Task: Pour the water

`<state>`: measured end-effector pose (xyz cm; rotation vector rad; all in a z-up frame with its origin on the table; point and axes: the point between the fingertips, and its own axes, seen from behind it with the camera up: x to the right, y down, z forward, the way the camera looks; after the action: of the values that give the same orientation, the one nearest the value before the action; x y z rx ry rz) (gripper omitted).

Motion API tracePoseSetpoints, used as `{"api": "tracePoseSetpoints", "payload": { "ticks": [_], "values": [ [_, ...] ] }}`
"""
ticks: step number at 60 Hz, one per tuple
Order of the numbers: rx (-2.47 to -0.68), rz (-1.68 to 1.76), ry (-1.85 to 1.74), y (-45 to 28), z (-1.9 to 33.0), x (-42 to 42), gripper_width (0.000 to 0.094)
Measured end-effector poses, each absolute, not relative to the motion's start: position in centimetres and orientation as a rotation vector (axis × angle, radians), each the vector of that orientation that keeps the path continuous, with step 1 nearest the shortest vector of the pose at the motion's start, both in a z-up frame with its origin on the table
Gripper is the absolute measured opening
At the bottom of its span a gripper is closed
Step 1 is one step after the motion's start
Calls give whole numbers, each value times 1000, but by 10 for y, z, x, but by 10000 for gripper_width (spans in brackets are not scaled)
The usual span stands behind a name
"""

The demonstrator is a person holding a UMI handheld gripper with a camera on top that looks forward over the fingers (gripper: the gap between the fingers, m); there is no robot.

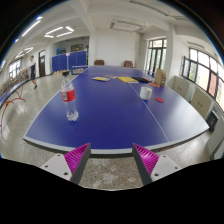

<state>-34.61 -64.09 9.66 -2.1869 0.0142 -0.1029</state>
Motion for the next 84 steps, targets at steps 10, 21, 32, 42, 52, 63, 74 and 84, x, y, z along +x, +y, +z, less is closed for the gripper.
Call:
{"api": "tracePoseSetpoints", "payload": {
  "ticks": [10,21,32,42,52,63,74,84],
  "values": [
    [-2070,44,-84,-544,95,-482,853],
    [-1928,48,-100,-434,111,-538,856],
    [-1877,16,-79,-373,105,-545,596],
    [-1823,-4,-52,-368,108,-545,389],
    [-1831,80,-98,-364,110,-556,334],
    [-1765,256,-65,-355,174,-546,333],
    [-1610,663,126,-325,297,-503,334],
    [-1380,1223,344,-263,389,-405,334]
  ]
}}
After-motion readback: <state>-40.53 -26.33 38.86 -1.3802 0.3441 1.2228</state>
